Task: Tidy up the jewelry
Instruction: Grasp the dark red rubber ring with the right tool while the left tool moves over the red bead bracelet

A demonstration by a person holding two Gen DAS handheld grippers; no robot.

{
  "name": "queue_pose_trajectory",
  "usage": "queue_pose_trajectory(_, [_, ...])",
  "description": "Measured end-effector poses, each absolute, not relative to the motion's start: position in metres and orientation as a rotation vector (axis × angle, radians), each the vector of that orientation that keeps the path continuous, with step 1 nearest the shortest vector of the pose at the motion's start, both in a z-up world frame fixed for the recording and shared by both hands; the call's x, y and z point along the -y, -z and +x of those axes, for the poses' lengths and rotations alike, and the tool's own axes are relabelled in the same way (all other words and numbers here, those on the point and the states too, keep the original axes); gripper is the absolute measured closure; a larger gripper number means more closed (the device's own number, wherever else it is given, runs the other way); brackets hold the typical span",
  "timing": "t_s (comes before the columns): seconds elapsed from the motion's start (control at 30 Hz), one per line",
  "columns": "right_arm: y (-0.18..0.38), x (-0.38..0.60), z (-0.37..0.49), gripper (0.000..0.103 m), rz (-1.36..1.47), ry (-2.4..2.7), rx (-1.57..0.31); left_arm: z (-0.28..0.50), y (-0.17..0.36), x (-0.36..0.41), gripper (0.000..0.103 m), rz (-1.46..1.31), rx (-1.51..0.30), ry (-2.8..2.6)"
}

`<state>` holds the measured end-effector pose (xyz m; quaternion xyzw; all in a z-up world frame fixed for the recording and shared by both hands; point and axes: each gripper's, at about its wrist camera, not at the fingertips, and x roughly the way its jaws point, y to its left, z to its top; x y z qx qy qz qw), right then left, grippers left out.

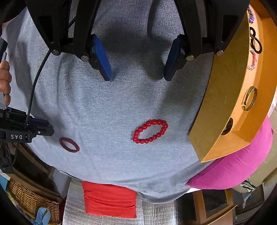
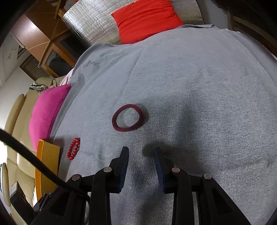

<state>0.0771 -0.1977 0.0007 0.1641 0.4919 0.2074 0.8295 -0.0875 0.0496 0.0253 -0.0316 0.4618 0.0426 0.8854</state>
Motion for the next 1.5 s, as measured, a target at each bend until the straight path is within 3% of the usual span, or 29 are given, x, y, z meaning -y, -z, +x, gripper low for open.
queue_pose_trajectory(1.0, [-0.003,0.187,0.114,0.07,0.355,-0.315,-0.951,-0.029,-0.033,-0.069,0.039,-0.056,-0.823,-0.166])
queue_pose_trajectory(1.17, [-0.005,0.179,0.119,0.056,0.34,-0.306,-0.921,-0.014,-0.03,-0.069,0.039,-0.036,-0.802,-0.169])
queue_pose_trajectory(1.4, [-0.003,0.167,0.121,0.056,0.241,-0.275,-0.878,-0.001,-0.014,-0.066,0.039,-0.013,-0.863,-0.134])
queue_pose_trajectory(1.43, [-0.003,0.164,0.122,0.056,0.22,-0.274,-0.874,-0.002,-0.014,-0.066,0.043,-0.019,-0.858,-0.127])
queue_pose_trajectory(1.5, [-0.002,0.158,0.121,0.068,0.17,-0.261,-0.86,-0.001,-0.014,-0.066,0.054,-0.035,-0.856,-0.09])
